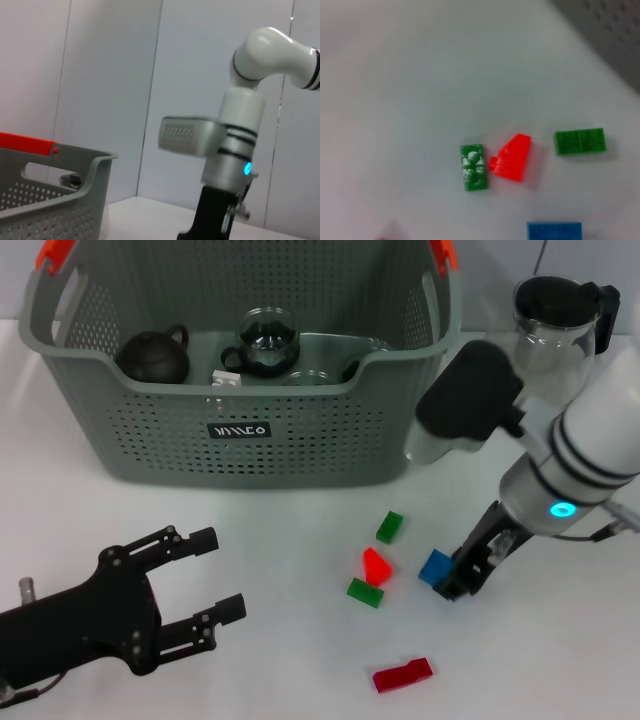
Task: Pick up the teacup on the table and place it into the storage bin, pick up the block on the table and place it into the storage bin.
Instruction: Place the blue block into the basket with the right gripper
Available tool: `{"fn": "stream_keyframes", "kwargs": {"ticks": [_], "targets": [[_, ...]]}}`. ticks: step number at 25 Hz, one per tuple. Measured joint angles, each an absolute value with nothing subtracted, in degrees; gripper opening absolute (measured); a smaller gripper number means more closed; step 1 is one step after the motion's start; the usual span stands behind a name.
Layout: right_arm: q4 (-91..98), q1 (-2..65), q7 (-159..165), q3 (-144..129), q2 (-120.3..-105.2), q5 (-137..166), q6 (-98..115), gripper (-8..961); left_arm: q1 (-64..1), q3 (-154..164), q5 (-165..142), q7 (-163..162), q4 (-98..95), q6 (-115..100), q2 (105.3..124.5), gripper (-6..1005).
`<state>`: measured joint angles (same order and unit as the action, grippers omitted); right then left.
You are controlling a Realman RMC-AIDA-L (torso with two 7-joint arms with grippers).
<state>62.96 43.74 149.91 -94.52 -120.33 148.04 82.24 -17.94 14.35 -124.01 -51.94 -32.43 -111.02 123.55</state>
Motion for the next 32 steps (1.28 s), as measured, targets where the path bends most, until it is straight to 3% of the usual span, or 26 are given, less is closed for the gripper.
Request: {"fn": "stream_keyframes", "kwargs": {"ticks": [10, 17, 21, 28, 32], "targets": [[90.9, 37.7, 140.4, -70.2, -120.16, 131.3, 96.2, 431, -17.8, 13.8, -124.0, -51.9, -32.4, -111.0, 123.48, 763], [85.7, 40.2, 138.1, -67.3, -120.18, 122.4, 80.2, 432, -18.2, 13.8, -124.0, -51.9, -32.4, -111.0, 123.59, 763], [72.9, 47.9, 140.1, -73.6, -120.19, 129.2, 67.8, 433, -18.4, 13.8, -124.0, -51.9, -32.3, -110.9, 123.66, 763], [39.8, 68.1, 141.9, -74.1, -120.14, 138.8, 52.9, 434, -18.8, 13.8, -124.0, -51.8, -31.6, -110.6, 123.75, 763], [36.4, 70.8, 142.3, -73.6, -120.14, 140.4, 50.7, 435, -19.1, 13.8, -124.0, -51.8, -31.5, -110.6, 123.75, 763]]}}
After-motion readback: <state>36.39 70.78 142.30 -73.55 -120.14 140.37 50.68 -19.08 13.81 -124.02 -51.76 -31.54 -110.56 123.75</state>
